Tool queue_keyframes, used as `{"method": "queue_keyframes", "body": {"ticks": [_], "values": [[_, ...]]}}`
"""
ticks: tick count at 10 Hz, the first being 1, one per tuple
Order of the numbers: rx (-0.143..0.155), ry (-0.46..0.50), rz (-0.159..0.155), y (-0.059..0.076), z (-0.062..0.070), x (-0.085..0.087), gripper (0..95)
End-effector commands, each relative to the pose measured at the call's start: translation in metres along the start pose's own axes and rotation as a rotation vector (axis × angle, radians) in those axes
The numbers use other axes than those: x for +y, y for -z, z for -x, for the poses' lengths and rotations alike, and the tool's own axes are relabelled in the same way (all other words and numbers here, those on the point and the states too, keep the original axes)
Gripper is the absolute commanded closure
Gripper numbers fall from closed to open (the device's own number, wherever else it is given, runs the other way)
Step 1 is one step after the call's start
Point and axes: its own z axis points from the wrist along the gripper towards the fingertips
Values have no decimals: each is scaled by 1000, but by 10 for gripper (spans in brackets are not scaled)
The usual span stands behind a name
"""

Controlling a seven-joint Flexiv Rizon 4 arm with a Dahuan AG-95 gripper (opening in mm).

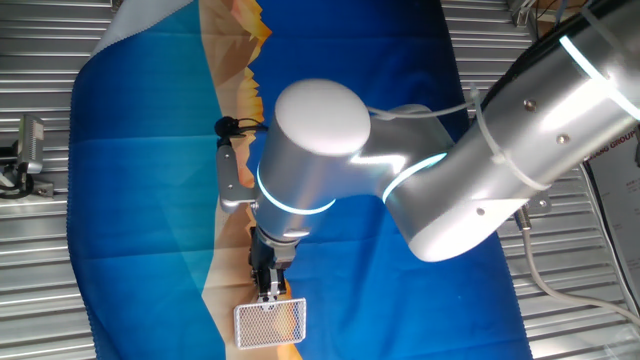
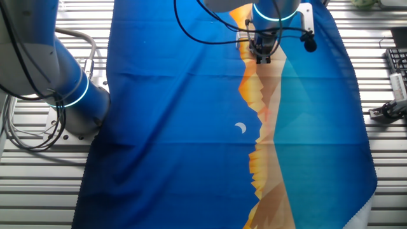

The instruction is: Push the soccer ball into the goal

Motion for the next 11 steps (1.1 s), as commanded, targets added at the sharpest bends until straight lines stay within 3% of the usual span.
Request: {"method": "queue_keyframes", "body": {"ticks": [1, 9, 11], "values": [[-5, 1, -12, -2, 1, -1, 950], [-1, -2, -14, -3, 1, 0, 950], [-11, -14, -24, -6, 0, 0, 950]]}}
